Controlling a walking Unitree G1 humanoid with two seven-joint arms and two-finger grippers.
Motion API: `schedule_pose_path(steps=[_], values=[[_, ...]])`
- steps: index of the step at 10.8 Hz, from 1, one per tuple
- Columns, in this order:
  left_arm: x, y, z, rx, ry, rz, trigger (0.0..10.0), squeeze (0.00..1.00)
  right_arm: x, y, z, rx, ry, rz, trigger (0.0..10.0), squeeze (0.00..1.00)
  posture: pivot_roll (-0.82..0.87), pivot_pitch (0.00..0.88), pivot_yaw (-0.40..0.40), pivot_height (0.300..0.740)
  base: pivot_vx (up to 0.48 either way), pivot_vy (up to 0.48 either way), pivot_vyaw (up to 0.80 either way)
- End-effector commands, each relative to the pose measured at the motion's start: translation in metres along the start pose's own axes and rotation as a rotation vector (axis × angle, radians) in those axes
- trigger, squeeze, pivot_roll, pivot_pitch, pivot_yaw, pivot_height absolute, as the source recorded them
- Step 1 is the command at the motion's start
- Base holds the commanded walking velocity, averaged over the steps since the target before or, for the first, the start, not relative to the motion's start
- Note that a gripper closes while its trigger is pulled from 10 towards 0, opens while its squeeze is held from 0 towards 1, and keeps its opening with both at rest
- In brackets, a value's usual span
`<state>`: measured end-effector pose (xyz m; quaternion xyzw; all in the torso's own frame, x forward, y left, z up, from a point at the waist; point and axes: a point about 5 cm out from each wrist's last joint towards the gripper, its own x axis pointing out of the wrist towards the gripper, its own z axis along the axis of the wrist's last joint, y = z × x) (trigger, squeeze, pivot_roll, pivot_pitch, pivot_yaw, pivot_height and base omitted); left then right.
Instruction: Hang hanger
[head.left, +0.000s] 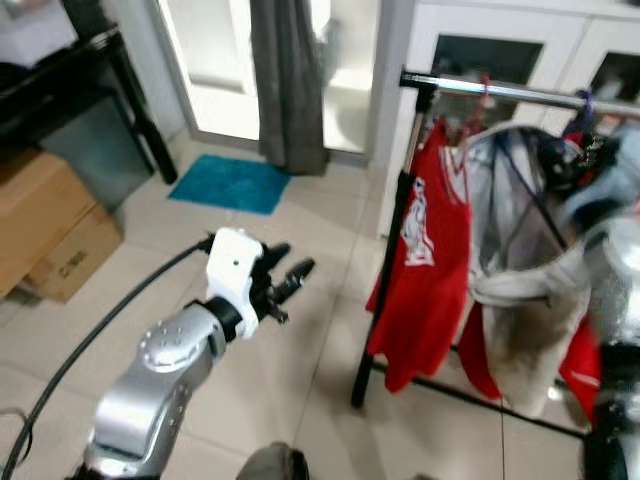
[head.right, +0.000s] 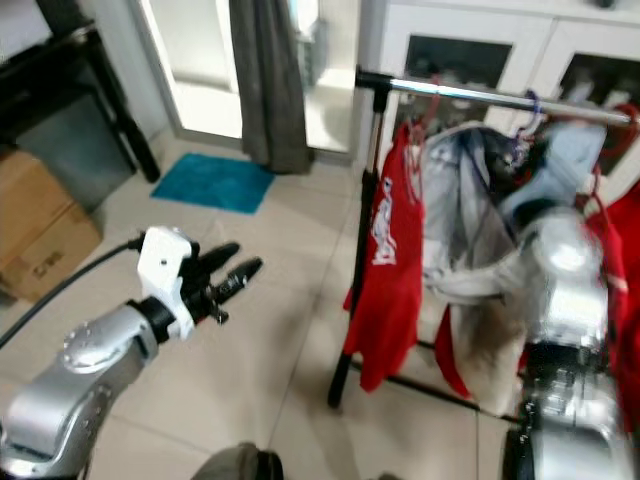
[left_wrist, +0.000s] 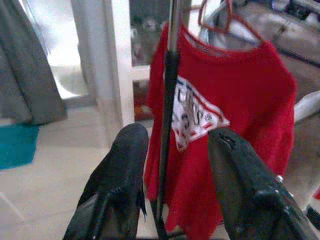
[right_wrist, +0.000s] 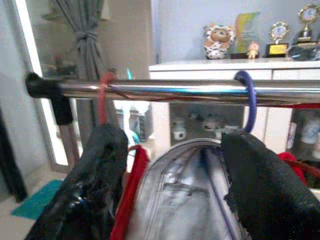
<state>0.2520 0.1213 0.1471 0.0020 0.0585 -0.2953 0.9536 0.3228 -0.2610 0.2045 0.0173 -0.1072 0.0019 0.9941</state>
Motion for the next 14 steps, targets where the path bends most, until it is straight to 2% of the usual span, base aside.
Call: schedule_pose_path(steps=[1,2,3,4,5,6,8,9,10,12,14], values=[[0.0,0.004,0.0,0.018,-0.005,0.033,10.0,0.0,-0.008,0.014,0.01,0.022,-0.035,0.036,10.0,1.0,0.01,0.0,0.069,0.723,0.0,-0.364,0.0],[0.006,0.002,-0.002,0.027,-0.012,0.049,10.0,0.0,-0.054,0.049,-0.006,0.042,0.011,0.072,10.0,1.0,0.0,0.0,0.07,0.723,0.0,-0.424,0.0],[0.008,0.001,-0.003,0.029,-0.015,0.054,10.0,0.0,-0.074,0.063,-0.017,0.077,0.057,0.092,10.0,1.0,-0.01,0.0,0.073,0.723,0.0,-0.42,0.0],[0.009,0.001,-0.003,0.037,-0.019,0.057,10.0,0.0,-0.081,0.069,-0.021,0.064,0.083,0.097,10.0,1.0,-0.01,0.0,0.072,0.723,0.0,-0.424,0.0],[0.011,0.0,-0.004,0.048,-0.023,0.075,10.0,0.0,-0.093,0.078,-0.027,0.026,0.147,0.093,10.0,0.76,-0.01,0.0,0.067,0.723,0.0,-0.356,0.0],[0.012,0.001,-0.007,0.033,-0.002,0.121,10.0,0.0,-0.1,0.082,-0.031,0.058,0.189,0.025,10.0,0.0,-0.01,0.0,0.059,0.723,0.0,0.0,0.0],[0.012,-0.004,-0.004,0.017,-0.051,0.146,10.0,0.0,-0.108,0.095,-0.037,0.076,0.229,-0.026,10.0,0.0,0.01,0.0,0.042,0.723,0.0,0.0,0.0],[0.011,-0.004,-0.004,0.029,-0.059,0.159,10.0,0.0,-0.107,0.099,-0.039,0.089,0.241,-0.031,10.0,0.0,0.01,0.0,0.039,0.723,0.255,0.0,0.0],[0.011,-0.002,-0.004,0.028,-0.057,0.179,10.0,0.0,-0.105,0.101,-0.04,0.094,0.253,-0.032,10.0,0.0,0.02,0.0,0.033,0.723,0.296,0.0,0.0],[0.009,-0.002,-0.006,0.031,-0.051,0.184,10.0,0.0,-0.105,0.103,-0.042,0.079,0.274,-0.026,10.0,0.0,0.02,0.0,0.024,0.723,0.336,0.0,-0.8],[0.01,-0.004,-0.006,0.041,-0.056,0.182,10.0,0.0,-0.102,0.105,-0.039,0.08,0.249,-0.003,10.0,0.0,0.02,0.0,0.018,0.723,0.377,0.0,0.0]])
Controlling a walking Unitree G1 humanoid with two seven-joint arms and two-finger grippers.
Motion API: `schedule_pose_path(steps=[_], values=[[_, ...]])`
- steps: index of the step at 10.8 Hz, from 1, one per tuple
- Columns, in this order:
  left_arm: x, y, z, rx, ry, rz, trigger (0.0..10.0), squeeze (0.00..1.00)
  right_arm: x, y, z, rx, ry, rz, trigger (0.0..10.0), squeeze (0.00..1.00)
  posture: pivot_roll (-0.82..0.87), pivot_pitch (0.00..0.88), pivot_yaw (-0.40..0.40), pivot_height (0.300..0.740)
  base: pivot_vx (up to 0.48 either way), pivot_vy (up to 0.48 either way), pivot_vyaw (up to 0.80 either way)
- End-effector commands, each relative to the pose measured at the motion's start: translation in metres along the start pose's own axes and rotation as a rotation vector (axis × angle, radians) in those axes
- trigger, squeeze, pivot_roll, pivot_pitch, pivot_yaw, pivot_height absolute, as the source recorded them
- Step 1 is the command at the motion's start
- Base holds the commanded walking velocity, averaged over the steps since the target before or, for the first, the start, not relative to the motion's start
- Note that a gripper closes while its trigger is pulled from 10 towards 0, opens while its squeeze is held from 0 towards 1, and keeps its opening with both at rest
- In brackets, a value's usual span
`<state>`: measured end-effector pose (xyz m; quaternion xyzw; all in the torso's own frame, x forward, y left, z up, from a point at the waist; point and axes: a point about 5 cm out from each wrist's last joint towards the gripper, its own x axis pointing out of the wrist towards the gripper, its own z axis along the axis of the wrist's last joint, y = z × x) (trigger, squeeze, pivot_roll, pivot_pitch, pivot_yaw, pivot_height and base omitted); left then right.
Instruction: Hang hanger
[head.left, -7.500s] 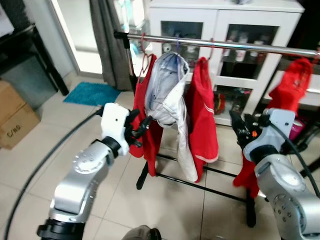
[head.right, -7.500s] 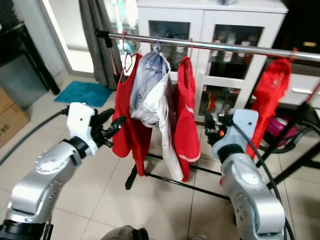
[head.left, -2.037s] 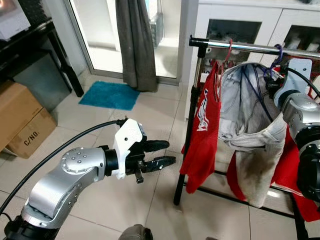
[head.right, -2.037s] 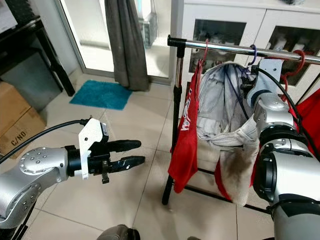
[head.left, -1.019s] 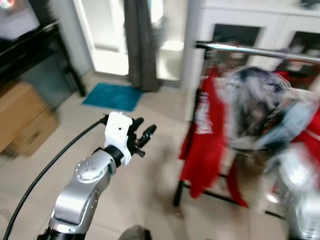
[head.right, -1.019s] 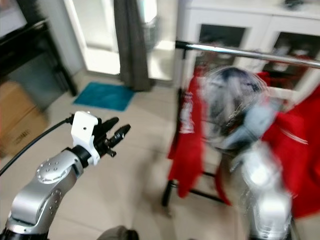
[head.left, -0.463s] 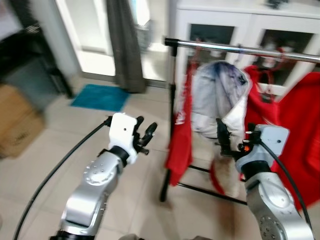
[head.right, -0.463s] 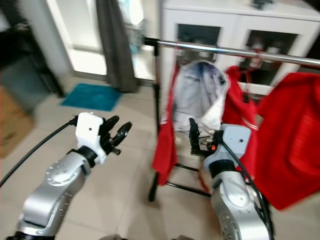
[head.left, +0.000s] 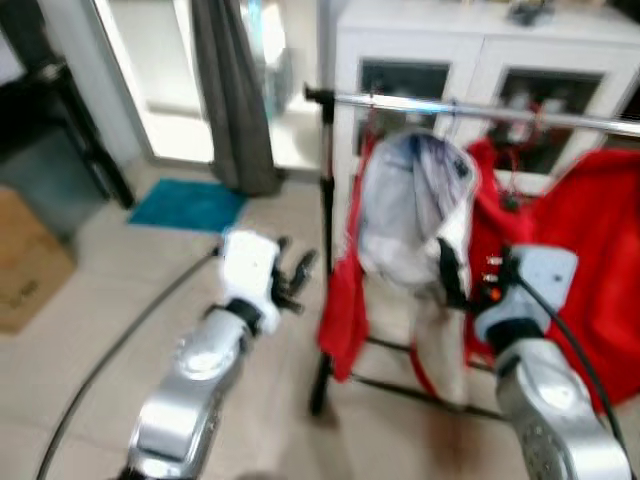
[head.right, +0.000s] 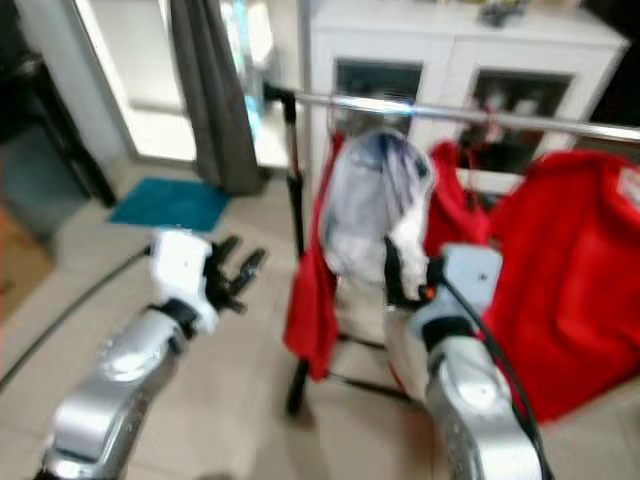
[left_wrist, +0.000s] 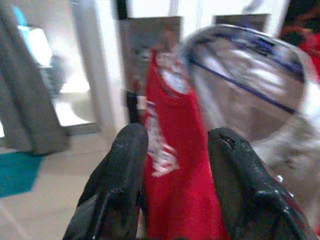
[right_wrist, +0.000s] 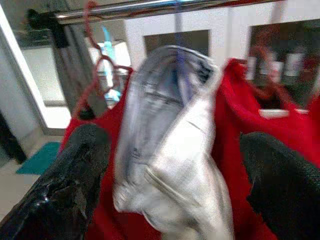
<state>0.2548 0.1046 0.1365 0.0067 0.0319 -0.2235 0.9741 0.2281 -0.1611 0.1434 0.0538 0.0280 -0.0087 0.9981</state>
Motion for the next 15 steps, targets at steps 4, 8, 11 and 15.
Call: schedule_pose_path(steps=[4,8,11,15], values=[[-0.005,0.005,0.003,0.04,-0.007,0.004,10.0,0.0,0.002,0.012,0.012,-0.01,-0.063,0.037,10.0,0.0,0.02,0.0,0.016,0.723,0.395,0.0,0.33],[-0.012,-0.012,0.01,0.026,0.001,-0.307,10.0,0.0,0.017,-0.004,0.05,-0.071,-0.097,0.097,10.0,1.0,0.01,0.0,0.003,0.723,0.0,0.0,0.0],[-0.008,-0.008,0.015,0.077,0.053,-0.485,10.0,0.0,0.062,-0.019,0.057,-0.144,0.042,0.088,10.0,1.0,0.01,0.0,0.006,0.723,0.0,0.0,0.0],[-0.004,-0.003,0.015,0.111,0.089,-0.565,10.0,0.0,0.107,-0.033,0.06,-0.179,0.12,0.075,10.0,0.0,0.01,0.0,0.001,0.723,0.0,0.0,0.0]])
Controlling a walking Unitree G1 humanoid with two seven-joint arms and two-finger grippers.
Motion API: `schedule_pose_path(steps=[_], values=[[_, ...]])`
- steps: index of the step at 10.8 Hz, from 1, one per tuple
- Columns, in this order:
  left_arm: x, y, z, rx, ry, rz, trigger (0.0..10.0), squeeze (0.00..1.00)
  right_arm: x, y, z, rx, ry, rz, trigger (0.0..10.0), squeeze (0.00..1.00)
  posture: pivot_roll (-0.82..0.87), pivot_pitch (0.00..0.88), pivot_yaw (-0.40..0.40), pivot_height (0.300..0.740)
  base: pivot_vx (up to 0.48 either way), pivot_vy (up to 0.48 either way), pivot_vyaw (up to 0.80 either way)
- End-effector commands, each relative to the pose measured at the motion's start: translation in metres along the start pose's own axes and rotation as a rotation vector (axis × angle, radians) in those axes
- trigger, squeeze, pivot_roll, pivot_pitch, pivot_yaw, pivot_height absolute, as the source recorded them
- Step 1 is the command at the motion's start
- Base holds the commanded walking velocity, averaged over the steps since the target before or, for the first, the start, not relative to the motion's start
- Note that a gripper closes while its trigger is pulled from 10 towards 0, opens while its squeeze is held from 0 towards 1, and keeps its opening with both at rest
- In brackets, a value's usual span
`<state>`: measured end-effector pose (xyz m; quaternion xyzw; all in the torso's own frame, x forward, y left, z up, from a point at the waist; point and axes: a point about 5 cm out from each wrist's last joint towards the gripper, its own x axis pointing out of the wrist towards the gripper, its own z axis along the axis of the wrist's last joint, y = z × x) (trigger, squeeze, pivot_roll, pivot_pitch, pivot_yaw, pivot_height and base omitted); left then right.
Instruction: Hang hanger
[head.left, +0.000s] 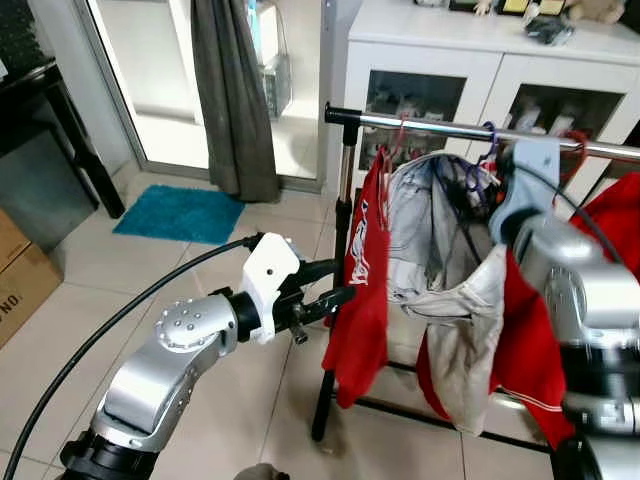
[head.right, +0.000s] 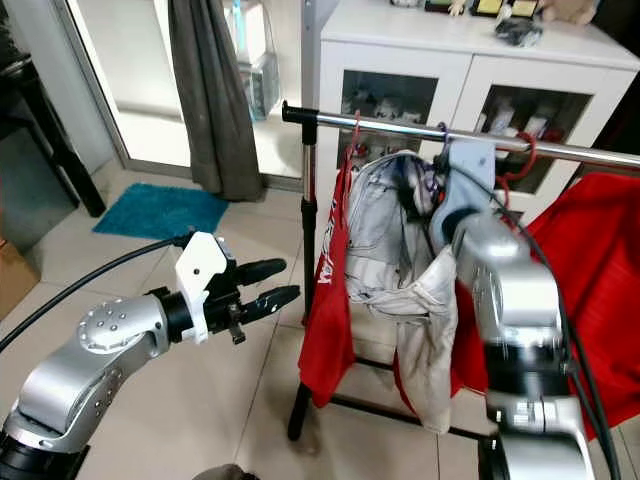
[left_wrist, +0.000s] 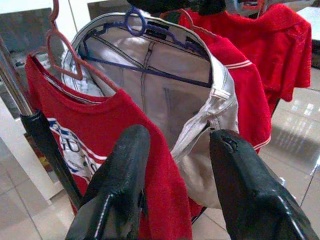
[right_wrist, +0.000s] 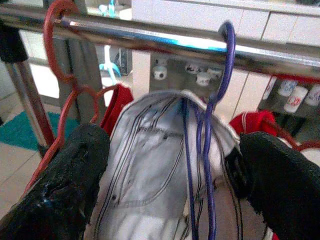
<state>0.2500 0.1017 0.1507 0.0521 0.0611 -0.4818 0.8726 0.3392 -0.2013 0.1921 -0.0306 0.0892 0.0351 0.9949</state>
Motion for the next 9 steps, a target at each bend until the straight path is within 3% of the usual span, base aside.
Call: schedule_pose_path(steps=[1,9], values=[[0.0,0.001,0.002,-0.001,-0.001,0.006,10.0,0.0,0.002,-0.002,0.004,0.0,-0.011,-0.003,10.0,0.0,0.01,0.0,0.0,0.723,0.0,0.0,0.0],[0.006,-0.009,-0.001,-0.005,0.013,-0.054,10.0,0.0,0.024,-0.022,-0.003,0.004,0.052,-0.06,10.0,0.0,0.01,0.0,0.007,0.723,0.0,0.0,0.0]])
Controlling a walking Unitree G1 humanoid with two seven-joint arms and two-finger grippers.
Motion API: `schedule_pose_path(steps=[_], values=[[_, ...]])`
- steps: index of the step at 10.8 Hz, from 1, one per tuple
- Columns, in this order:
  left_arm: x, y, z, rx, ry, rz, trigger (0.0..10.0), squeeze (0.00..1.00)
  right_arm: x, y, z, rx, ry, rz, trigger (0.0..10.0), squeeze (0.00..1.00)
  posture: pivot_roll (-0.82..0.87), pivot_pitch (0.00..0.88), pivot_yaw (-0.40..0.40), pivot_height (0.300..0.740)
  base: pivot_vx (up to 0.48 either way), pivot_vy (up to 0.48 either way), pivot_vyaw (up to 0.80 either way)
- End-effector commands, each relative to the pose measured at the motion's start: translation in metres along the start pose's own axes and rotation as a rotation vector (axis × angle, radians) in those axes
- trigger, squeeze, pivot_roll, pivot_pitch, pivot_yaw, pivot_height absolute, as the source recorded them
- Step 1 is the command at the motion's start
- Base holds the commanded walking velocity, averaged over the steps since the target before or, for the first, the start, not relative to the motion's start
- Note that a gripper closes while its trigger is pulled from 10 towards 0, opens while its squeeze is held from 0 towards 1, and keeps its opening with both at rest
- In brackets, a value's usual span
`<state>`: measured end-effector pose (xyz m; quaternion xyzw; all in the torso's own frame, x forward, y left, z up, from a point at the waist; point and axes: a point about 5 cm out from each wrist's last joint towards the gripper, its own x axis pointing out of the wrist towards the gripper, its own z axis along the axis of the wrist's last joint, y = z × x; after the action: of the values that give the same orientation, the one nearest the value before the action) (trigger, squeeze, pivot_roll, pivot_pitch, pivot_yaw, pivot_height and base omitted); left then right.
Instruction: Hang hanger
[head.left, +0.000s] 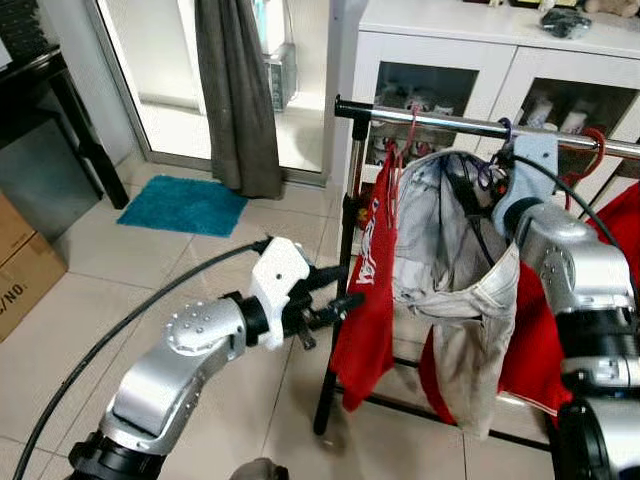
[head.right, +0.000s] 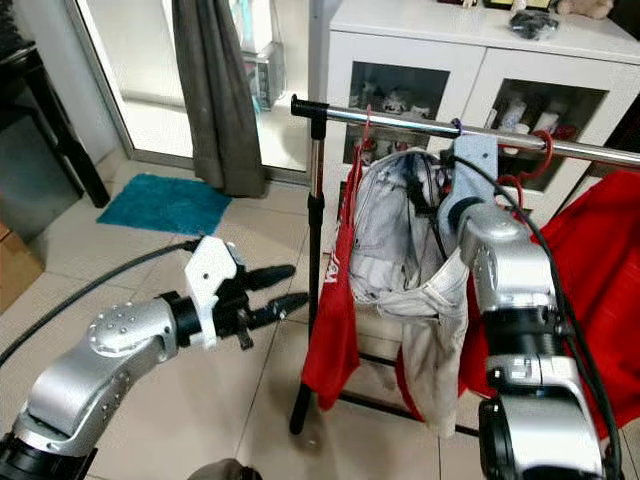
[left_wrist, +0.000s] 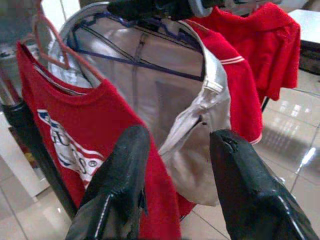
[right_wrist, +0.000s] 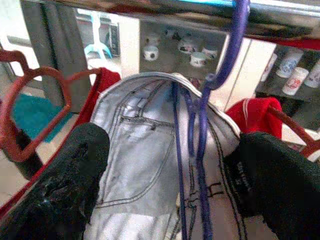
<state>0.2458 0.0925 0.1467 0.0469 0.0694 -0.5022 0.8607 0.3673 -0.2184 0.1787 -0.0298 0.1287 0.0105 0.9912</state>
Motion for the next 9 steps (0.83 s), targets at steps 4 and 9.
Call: schedule_pose_path(steps=[4,9], values=[[0.002,-0.001,0.004,0.015,-0.001,-0.018,10.0,0.0,0.016,-0.006,0.003,0.013,0.019,0.051,7.5,0.0,0.01,0.0,-0.001,0.723,0.0,0.0,0.0],[0.003,-0.001,0.004,0.016,0.001,-0.026,10.0,0.0,0.027,-0.016,0.002,0.034,0.041,0.034,1.5,0.0,0.02,0.0,-0.003,0.723,0.0,0.0,0.0]])
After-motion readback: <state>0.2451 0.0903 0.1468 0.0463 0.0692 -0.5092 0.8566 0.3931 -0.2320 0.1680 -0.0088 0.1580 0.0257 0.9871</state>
